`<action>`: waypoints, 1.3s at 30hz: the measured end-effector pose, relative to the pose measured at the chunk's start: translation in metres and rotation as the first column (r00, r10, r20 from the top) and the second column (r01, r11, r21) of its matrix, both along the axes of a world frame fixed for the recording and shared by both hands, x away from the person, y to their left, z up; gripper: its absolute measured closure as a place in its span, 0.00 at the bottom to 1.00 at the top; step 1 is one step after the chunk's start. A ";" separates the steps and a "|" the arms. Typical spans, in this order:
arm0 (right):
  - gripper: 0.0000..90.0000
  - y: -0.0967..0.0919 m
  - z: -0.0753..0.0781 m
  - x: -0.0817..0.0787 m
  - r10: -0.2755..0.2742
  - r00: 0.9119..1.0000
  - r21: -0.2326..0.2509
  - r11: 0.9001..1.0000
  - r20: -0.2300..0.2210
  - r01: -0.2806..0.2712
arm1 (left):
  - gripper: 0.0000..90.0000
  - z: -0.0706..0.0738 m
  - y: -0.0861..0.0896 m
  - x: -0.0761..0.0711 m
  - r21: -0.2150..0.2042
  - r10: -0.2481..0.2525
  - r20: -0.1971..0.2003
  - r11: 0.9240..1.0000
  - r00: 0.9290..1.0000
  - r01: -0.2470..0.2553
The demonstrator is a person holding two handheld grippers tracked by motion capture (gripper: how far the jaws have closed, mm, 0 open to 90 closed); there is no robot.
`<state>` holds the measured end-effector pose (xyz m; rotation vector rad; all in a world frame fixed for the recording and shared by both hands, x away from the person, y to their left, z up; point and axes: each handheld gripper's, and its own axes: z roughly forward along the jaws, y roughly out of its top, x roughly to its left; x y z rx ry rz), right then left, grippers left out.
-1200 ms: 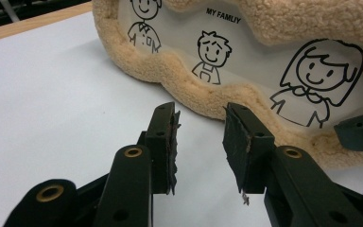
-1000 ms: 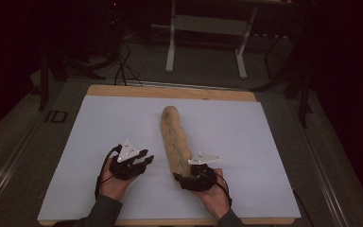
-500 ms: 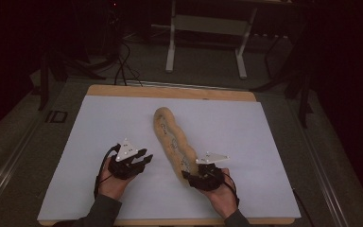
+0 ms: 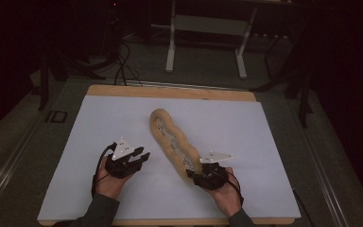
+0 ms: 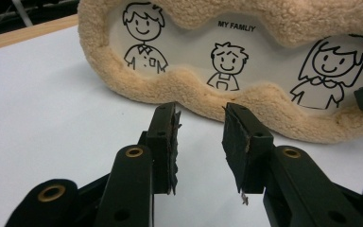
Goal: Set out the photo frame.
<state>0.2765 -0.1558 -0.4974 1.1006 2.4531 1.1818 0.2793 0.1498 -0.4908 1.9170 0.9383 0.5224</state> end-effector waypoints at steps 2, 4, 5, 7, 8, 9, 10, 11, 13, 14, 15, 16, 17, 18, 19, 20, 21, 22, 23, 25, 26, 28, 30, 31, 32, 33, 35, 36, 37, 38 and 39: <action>0.72 -0.001 0.000 0.001 0.004 1.000 -0.002 1.000 -0.001 -0.004 | 0.72 0.000 0.001 0.000 -0.002 0.004 0.001 1.000 1.000 -0.004; 0.73 -0.002 0.000 0.001 0.012 1.000 0.000 1.000 -0.004 -0.012 | 0.72 0.001 0.003 0.000 -0.005 0.011 0.002 1.000 1.000 -0.011; 0.73 -0.003 0.000 0.001 0.015 1.000 -0.001 1.000 -0.006 -0.015 | 0.72 0.001 0.003 0.001 -0.008 0.015 0.003 1.000 1.000 -0.015; 0.73 -0.004 0.001 0.002 0.021 1.000 0.000 1.000 -0.009 -0.021 | 0.72 0.001 0.005 0.001 -0.009 0.020 0.003 1.000 1.000 -0.020; 0.73 -0.005 0.001 0.003 0.025 1.000 0.000 1.000 -0.010 -0.025 | 0.72 0.001 0.006 0.001 -0.012 0.023 0.003 1.000 1.000 -0.023; 0.73 -0.006 0.000 0.003 0.033 0.999 -0.002 0.999 -0.006 -0.033 | 0.72 0.001 0.007 0.002 -0.014 0.027 0.003 1.000 1.000 -0.027; 0.73 -0.007 0.000 0.004 0.038 0.999 -0.002 0.999 -0.005 -0.038 | 0.72 0.001 0.007 0.002 -0.017 0.032 0.002 0.999 0.999 -0.032; 0.73 -0.007 0.001 0.004 0.040 0.999 -0.003 0.999 -0.007 -0.040 | 0.72 0.001 0.008 0.002 -0.016 0.034 0.003 0.999 0.999 -0.034; 0.73 -0.009 0.001 0.005 0.050 0.999 -0.005 0.999 -0.010 -0.050 | 0.72 0.001 0.009 0.003 -0.019 0.041 0.003 0.999 0.999 -0.041; 0.73 -0.009 0.001 0.005 0.055 0.998 -0.006 0.998 -0.010 -0.055 | 0.72 0.001 0.010 0.003 -0.016 0.042 0.003 0.999 0.999 -0.042; 0.73 -0.009 0.001 0.005 0.055 0.998 -0.006 0.998 -0.010 -0.055 | 0.72 0.001 0.010 0.003 -0.016 0.042 0.003 0.999 0.999 -0.042; 0.73 -0.011 0.001 0.006 0.070 0.998 -0.008 0.998 -0.008 -0.070 | 0.72 0.000 0.009 0.004 -0.013 0.038 0.009 0.999 0.999 -0.038; 0.73 -0.012 0.001 0.006 0.075 0.997 -0.010 0.997 -0.009 -0.075 | 0.71 0.000 0.009 0.004 -0.003 0.039 0.010 0.999 0.999 -0.039; 0.73 -0.013 0.001 0.007 0.080 0.997 -0.012 0.997 -0.008 -0.080 | 0.71 0.000 0.007 0.004 0.002 0.041 0.014 0.999 0.999 -0.041; 0.73 -0.014 0.001 0.007 0.086 0.996 -0.014 0.996 -0.006 -0.086 | 0.71 0.000 0.006 0.004 0.011 0.042 0.016 0.999 0.999 -0.042; 0.73 -0.014 0.002 0.007 0.091 0.996 -0.016 0.996 -0.005 -0.091 | 0.71 -0.001 0.006 0.004 0.018 0.044 0.018 0.999 0.999 -0.044; 0.73 -0.015 0.002 0.007 0.099 0.995 -0.020 0.995 -0.003 -0.099 | 0.71 -0.001 0.005 0.005 0.026 0.048 0.019 0.998 0.999 -0.048; 0.73 -0.016 0.002 0.008 0.107 0.994 -0.025 0.994 -0.001 -0.107 | 0.71 -0.001 0.005 0.005 0.026 0.048 0.019 0.998 0.999 -0.048; 0.73 -0.016 0.002 0.008 0.115 0.993 -0.026 0.993 0.000 -0.114 | 0.71 -0.002 0.003 0.006 0.039 0.056 0.020 0.998 0.998 -0.057; 0.73 -0.018 0.002 0.009 0.127 0.992 -0.028 0.992 0.002 -0.127 | 0.70 -0.003 0.002 0.008 0.040 0.064 0.022 0.997 0.998 -0.065; 0.73 -0.019 0.002 0.009 0.133 0.991 -0.030 0.991 0.003 -0.133 | 0.70 -0.004 0.002 0.010 0.041 0.068 0.024 0.997 0.997 -0.069; 0.73 -0.021 0.002 0.010 0.142 0.990 -0.029 0.990 0.002 -0.141 | 0.70 -0.004 0.003 0.013 0.040 0.079 0.024 0.996 0.997 -0.080; 0.73 -0.023 0.002 0.011 0.148 0.989 -0.025 0.989 0.000 -0.148 | 0.69 -0.004 0.004 0.018 0.040 0.086 0.020 0.995 0.996 -0.087; 0.73 -0.024 0.002 0.012 0.150 0.989 -0.022 0.989 -0.002 -0.150 | 0.69 -0.004 0.004 0.021 0.035 0.092 0.018 0.995 0.996 -0.093; 0.73 -0.024 0.002 0.012 0.151 0.988 -0.020 0.988 -0.002 -0.151 | 0.69 -0.004 0.005 0.024 0.028 0.098 0.020 0.995 0.995 -0.098; 0.73 -0.024 0.002 0.012 0.151 0.988 -0.020 0.988 -0.002 -0.151 | 0.69 -0.004 0.005 0.024 0.028 0.098 0.020 0.995 0.995 -0.098; 0.73 -0.025 0.002 0.013 0.159 0.987 -0.023 0.987 0.003 -0.159 | 0.69 -0.004 0.008 0.037 0.020 0.110 0.006 0.994 0.994 -0.110; 0.73 -0.025 0.002 0.013 0.159 0.987 -0.023 0.987 0.003 -0.159 | 0.69 -0.004 0.008 0.037 0.020 0.110 0.006 0.994 0.994 -0.110; 0.73 -0.026 0.002 0.013 0.166 0.986 -0.024 0.986 0.002 -0.166 | 0.69 -0.005 0.011 0.046 -0.005 0.113 -0.004 0.994 0.994 -0.113; 0.73 -0.026 0.002 0.013 0.166 0.986 -0.024 0.986 0.002 -0.166 | 0.69 -0.005 0.011 0.046 -0.005 0.113 -0.004 0.994 0.994 -0.113; 0.73 -0.027 0.002 0.014 0.175 0.985 -0.027 0.984 0.003 -0.175 | 0.69 -0.006 0.013 0.054 -0.008 0.127 -0.008 0.992 0.992 -0.127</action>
